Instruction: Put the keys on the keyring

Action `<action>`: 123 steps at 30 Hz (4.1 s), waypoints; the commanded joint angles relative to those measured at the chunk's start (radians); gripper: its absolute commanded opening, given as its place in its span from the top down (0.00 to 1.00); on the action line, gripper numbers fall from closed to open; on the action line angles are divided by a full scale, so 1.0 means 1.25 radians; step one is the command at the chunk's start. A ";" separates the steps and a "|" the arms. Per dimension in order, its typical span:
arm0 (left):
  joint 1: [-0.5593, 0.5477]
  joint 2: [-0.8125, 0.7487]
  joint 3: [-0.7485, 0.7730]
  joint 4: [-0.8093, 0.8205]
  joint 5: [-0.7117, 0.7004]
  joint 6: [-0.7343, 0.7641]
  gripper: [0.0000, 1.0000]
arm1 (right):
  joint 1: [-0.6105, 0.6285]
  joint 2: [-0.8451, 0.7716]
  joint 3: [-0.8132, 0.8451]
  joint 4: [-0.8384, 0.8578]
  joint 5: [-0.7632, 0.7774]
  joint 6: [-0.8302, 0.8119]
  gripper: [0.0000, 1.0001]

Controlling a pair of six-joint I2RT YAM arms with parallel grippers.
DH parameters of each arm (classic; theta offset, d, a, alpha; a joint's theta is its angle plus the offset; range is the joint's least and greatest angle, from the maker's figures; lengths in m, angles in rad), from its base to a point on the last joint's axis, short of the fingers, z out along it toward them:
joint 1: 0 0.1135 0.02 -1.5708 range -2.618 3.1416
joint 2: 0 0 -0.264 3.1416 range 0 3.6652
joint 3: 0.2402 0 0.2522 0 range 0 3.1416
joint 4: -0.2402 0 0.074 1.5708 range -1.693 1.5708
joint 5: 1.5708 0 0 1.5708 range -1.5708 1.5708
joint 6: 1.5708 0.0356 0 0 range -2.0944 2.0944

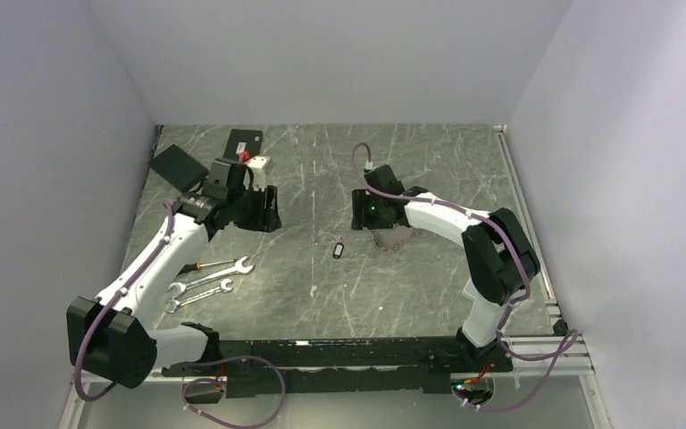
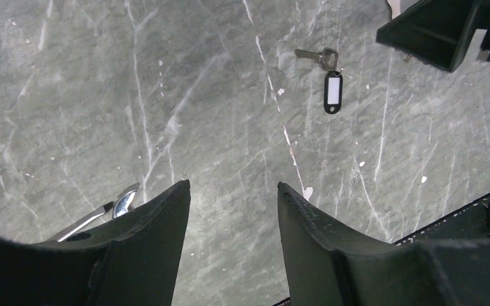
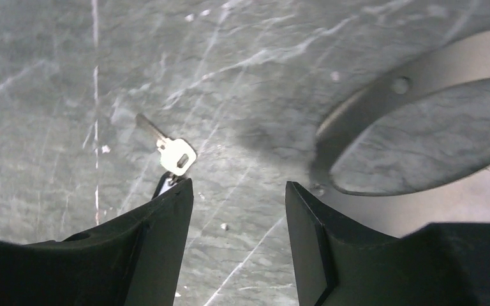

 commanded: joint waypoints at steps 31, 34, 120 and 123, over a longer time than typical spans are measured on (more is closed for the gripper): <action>-0.336 0.422 0.038 0.621 0.037 0.050 0.54 | -0.115 -0.336 -0.285 0.132 0.218 0.064 0.37; -0.336 0.454 0.025 0.692 0.081 0.055 0.60 | -0.120 -0.354 -0.305 0.160 0.181 0.046 0.37; -0.367 0.566 -0.107 1.011 0.123 0.245 1.00 | -0.079 -0.389 -0.345 0.229 0.116 -0.012 0.35; -0.371 0.509 -0.152 1.021 0.104 0.311 1.00 | -0.079 -0.389 -0.342 0.237 0.093 -0.015 0.35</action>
